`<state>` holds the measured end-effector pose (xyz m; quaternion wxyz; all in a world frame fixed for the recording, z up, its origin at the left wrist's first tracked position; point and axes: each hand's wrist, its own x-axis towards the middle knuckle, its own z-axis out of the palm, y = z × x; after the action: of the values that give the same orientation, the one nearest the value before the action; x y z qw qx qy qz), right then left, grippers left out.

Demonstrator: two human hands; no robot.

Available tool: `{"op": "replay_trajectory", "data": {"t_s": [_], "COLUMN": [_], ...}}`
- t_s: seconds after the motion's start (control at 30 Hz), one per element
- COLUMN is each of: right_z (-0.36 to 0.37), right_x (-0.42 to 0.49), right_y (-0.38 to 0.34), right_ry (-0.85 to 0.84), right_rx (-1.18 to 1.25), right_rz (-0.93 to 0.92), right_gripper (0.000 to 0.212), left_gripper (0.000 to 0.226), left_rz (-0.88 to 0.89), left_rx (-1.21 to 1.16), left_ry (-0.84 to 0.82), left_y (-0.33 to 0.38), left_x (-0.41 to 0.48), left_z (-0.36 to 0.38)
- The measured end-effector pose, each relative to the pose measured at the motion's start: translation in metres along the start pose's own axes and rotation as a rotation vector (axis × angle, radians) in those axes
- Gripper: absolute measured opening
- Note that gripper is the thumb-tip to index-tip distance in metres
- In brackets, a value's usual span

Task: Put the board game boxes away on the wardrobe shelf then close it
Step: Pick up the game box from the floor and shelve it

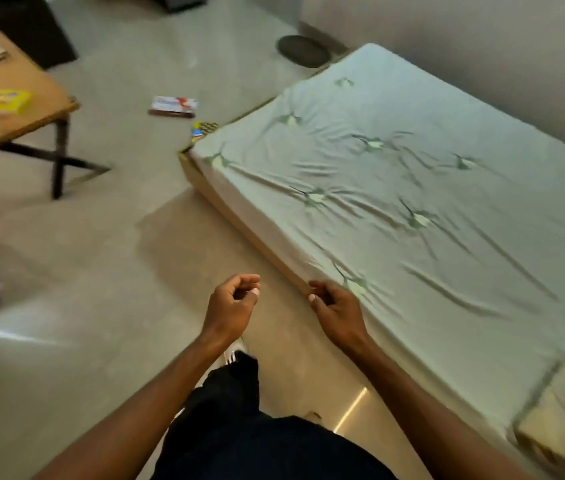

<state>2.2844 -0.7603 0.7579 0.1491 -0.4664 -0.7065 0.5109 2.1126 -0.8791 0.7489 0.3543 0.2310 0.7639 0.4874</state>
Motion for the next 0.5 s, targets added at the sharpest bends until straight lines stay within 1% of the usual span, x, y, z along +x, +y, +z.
{"op": "replay_trajectory", "data": {"t_s": [0.1,0.33,0.5], "right_z": [0.04,0.153,0.225], "right_x": [0.07,0.215,0.301], "right_y": [-0.044,-0.153,-0.222], "right_ry": [-0.073,-0.178,-0.265], "right_rx": [-0.047,-0.113,-0.148], "right_rz": [-0.091,-0.211,-0.28], "right_gripper": [0.026,0.028,0.025], "left_gripper": [0.022,0.02,0.021], "left_rz": [-0.013,-0.02,-0.038], "left_rx": [-0.046,-0.101,-0.117], "left_ry": [0.115,0.286,0.379], "left_y": [0.006,0.023,0.033], "left_x": [0.056,0.189,0.267], "left_z": [-0.048,-0.176,-0.251]}}
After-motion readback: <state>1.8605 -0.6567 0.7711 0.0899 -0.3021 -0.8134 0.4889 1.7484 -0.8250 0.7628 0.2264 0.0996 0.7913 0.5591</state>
